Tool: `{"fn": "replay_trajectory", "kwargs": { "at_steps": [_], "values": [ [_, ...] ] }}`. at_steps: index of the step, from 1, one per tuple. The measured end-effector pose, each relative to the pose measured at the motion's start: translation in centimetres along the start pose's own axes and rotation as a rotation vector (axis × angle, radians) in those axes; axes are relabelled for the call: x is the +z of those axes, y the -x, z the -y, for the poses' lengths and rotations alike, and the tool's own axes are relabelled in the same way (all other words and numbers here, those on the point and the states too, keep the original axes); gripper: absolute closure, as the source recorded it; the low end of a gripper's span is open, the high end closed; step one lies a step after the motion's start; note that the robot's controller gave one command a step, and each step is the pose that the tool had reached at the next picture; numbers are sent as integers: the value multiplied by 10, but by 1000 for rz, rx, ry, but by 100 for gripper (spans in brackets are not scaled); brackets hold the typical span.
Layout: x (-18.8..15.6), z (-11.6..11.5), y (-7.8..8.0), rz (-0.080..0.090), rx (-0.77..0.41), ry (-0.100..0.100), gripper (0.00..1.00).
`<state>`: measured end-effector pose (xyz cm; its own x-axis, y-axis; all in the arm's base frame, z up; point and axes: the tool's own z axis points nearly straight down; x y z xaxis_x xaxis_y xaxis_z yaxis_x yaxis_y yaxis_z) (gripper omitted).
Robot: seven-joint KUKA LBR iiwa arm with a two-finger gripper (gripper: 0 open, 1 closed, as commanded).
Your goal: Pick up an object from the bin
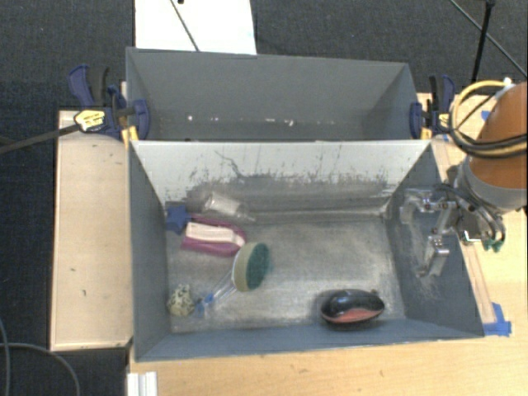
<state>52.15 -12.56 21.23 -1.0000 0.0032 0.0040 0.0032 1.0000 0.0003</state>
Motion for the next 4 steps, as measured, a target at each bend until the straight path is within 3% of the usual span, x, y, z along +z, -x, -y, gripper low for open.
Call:
{"fn": "replay_trajectory", "kwargs": {
  "at_steps": [1,2,3,4],
  "values": [
    [111,-45,-45,-4,-37,2,0],
    [108,-116,-35,6,75,2,0],
    [108,-112,-35,6,77,-1,100],
    [108,-112,-35,5,73,-1,0]
  ]
}}
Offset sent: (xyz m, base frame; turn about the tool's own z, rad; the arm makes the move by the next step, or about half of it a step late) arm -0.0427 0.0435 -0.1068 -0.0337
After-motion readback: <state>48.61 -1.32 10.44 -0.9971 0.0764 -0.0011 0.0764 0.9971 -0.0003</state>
